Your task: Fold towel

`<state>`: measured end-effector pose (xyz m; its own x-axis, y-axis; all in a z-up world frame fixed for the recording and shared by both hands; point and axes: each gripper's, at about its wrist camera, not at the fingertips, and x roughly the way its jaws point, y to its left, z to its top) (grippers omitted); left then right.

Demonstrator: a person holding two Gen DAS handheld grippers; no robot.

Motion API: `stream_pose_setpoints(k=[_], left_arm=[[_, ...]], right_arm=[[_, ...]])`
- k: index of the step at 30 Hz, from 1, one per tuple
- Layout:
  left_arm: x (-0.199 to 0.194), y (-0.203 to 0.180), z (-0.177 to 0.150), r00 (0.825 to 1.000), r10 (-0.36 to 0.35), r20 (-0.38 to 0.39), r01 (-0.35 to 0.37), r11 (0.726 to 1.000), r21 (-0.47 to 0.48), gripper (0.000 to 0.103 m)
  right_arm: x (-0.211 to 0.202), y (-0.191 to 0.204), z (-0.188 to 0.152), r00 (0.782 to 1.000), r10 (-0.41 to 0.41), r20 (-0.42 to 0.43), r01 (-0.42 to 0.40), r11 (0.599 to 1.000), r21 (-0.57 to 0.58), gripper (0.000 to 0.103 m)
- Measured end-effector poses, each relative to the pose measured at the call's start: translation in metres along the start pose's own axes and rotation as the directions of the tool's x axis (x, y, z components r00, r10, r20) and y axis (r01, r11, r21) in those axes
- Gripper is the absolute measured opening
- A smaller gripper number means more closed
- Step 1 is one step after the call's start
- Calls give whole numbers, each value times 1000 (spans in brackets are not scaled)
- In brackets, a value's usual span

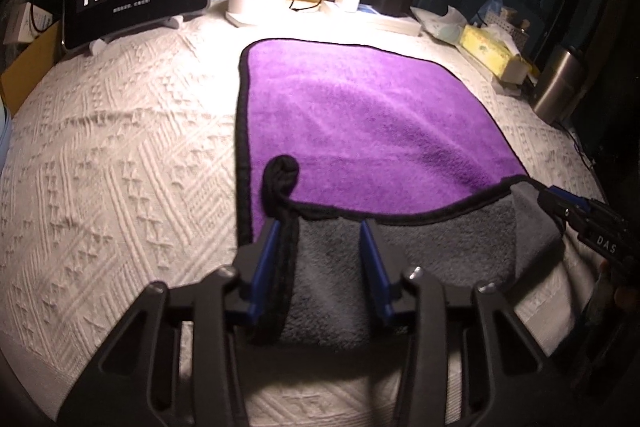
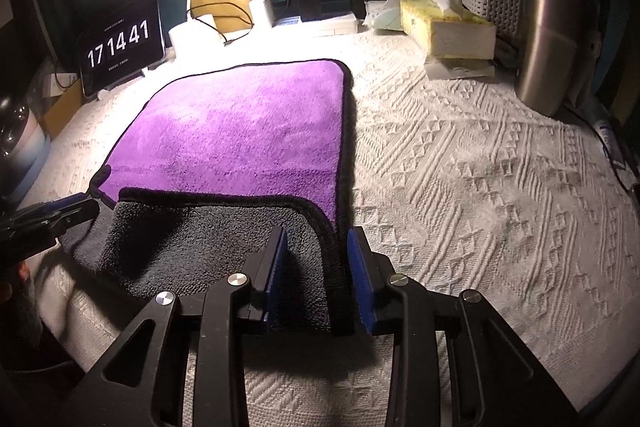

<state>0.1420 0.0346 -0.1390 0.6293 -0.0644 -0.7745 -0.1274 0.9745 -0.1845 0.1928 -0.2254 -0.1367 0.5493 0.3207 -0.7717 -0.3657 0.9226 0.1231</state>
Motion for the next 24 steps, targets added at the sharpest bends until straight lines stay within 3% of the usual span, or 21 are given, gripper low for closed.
stream_pose_setpoints(k=[3,5,7,13,24], left_arm=[[-1,0,0,1000,13,6,-13,1000,10,28],[-2,1,-1,1000,16,14,-16,1000,10,15],[-3,1,0,1000,22,20,-22,1000,12,10],[-12,0,1,998,23,51,-24,999,21,8],[-33,1,10,989,42,145,-44,999,9,8]], right_arm=[[2,0,0,1000,-3,-4,3,1000,0,33],[2,2,0,1000,-5,-2,5,1000,-8,22],[4,3,0,1000,-13,-4,13,1000,-16,14],[4,3,0,1000,-30,1,30,999,-23,7],[-23,6,14,992,-76,101,81,996,-42,6]])
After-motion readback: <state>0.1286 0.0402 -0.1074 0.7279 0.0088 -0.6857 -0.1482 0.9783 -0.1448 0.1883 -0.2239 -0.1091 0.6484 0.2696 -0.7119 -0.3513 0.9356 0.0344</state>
